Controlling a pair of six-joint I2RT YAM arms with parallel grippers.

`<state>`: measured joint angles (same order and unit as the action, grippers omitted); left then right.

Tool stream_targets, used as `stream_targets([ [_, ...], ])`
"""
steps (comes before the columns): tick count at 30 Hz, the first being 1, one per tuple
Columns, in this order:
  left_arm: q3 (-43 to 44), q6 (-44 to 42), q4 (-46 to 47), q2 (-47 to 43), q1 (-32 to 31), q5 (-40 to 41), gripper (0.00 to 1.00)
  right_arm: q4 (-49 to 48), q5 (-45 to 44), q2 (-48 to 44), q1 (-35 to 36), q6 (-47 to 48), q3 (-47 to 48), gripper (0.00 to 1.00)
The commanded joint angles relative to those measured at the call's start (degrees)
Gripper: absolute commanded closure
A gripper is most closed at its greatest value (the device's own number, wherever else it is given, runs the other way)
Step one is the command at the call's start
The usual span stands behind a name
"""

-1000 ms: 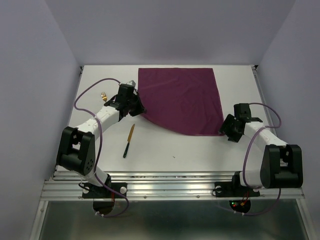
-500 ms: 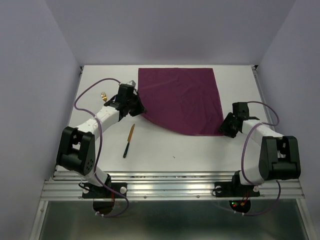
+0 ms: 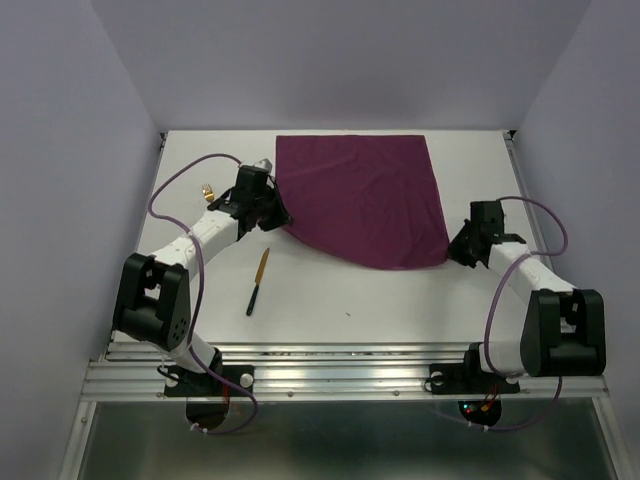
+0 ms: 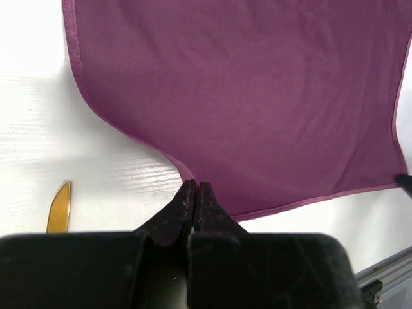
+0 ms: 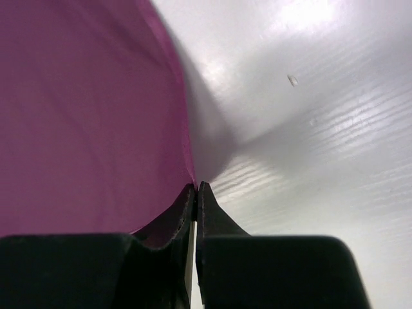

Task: Fold the napkin into a case and place the utensils inside
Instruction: Pick up the flattened napkin from the center of the board, then flatten out the napkin at the center of the board.

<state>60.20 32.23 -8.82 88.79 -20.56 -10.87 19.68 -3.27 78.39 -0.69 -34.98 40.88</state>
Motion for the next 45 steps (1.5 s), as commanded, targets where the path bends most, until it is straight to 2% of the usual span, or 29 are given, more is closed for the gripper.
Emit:
stream_targets([
  [1,5.9,-2.1,-1.5,-1.5,-0.1,0.3,1.00,0.8,-1.8,-5.5,-0.1,-0.4,6.8,0.99],
  [7,15.1,-4.4,-7.1,-2.6,0.0,2.1,1.00,3.8,-3.6,-11.8,-0.1,0.9,15.9,0.99],
  [13,28.7,-7.7,-12.5,-5.0,0.0,4.0,1.00,7.6,-5.6,-15.6,-0.1,2.5,28.4,0.99],
  [20,37.3,-10.3,-15.9,-10.6,0.1,7.3,1.00,10.9,-6.5,-18.9,-0.1,4.0,41.9,0.99],
  [24,40.0,-10.9,-16.0,-14.0,0.1,6.4,1.00,12.6,-7.3,-21.1,-0.1,4.7,48.5,0.99],
  [34,38.8,-10.6,-9.8,-26.4,0.2,1.4,1.00,16.8,-11.3,-27.3,-0.1,5.0,61.4,0.99],
  [41,39.0,-8.7,-9.6,-29.4,0.1,-1.3,1.00,19.0,-14.0,-30.8,-0.1,5.3,66.1,0.99],
  [45,37.4,-7.9,-9.0,-29.2,0.1,-1.8,1.00,19.2,-16.0,-31.8,-0.1,5.9,64.1,0.99],
])
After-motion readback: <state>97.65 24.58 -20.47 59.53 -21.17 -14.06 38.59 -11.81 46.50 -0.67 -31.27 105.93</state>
